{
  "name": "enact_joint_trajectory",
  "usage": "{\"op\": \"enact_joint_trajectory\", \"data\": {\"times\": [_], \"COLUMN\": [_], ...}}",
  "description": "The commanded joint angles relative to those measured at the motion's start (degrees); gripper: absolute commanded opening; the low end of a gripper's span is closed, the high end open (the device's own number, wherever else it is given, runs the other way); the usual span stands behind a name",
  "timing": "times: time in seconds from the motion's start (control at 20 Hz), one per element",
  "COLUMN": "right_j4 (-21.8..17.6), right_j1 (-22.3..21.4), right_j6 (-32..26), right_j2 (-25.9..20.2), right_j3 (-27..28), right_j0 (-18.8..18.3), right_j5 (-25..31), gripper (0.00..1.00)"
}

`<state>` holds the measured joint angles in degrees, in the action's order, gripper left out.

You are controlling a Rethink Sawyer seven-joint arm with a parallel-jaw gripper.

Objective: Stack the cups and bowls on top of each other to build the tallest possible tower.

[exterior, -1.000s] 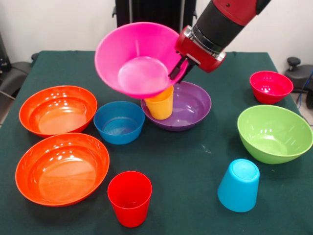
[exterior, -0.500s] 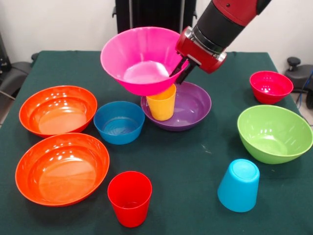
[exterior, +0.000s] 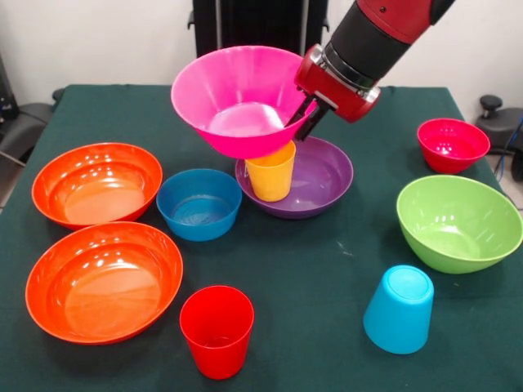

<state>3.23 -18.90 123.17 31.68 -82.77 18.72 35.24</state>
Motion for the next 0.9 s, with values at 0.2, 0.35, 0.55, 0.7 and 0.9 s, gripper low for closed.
{"op": "enact_joint_trajectory", "data": {"times": [0.2, 0.35, 0.55, 0.7, 0.9], "right_j4": [-2.32, -2.27, -2.27, -2.48, -2.69], "right_j1": [1.03, 0.88, 1.02, 0.88, 0.96], "right_j6": [3.11, 3.27, 3.70, 3.42, 3.16], "right_j2": [-6.80, -6.51, -5.98, -5.45, -4.98], "right_j3": [0.56, 0.38, 0.16, 0.21, 0.31], "right_j0": [2.25, 2.60, 3.00, 3.08, 3.02], "right_j5": [1.29, 1.82, 2.01, 2.75, 3.16], "gripper": [0.00, 0.00, 0.00, 0.00, 0.00]}}
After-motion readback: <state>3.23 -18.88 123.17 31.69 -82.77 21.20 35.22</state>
